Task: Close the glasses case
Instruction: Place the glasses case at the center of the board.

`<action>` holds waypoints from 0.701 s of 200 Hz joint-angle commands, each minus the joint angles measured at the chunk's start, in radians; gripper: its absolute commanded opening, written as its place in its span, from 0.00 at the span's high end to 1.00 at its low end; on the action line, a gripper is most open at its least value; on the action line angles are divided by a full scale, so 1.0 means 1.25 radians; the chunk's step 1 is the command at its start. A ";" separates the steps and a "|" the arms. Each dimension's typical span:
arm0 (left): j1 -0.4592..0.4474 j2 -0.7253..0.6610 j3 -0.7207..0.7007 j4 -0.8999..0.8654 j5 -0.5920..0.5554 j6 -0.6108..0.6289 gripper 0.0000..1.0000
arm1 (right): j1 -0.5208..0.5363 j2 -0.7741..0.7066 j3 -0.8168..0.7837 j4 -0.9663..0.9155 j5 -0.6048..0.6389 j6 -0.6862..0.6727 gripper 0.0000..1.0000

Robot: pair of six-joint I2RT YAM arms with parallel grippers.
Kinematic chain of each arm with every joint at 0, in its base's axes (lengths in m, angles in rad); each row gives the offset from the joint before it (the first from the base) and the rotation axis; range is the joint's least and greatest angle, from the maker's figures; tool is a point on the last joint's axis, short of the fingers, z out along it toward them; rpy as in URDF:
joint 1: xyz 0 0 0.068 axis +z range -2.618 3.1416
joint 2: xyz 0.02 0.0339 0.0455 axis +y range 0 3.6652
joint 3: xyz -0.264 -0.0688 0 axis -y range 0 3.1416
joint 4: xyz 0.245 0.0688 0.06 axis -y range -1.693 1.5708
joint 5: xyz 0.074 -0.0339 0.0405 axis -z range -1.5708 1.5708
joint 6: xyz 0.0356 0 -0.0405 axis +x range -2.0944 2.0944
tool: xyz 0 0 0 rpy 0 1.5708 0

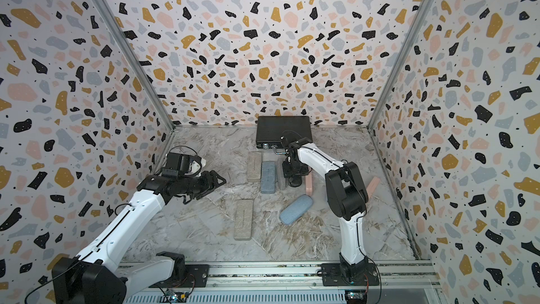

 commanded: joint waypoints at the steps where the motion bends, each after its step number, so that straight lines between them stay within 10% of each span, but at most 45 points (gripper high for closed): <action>1: 0.005 -0.023 -0.006 0.016 0.007 0.005 0.29 | -0.003 -0.047 -0.004 -0.034 0.008 0.004 0.35; 140: 0.009 -0.049 0.003 -0.037 -0.026 0.033 0.28 | -0.002 0.054 -0.033 0.032 -0.010 0.023 0.36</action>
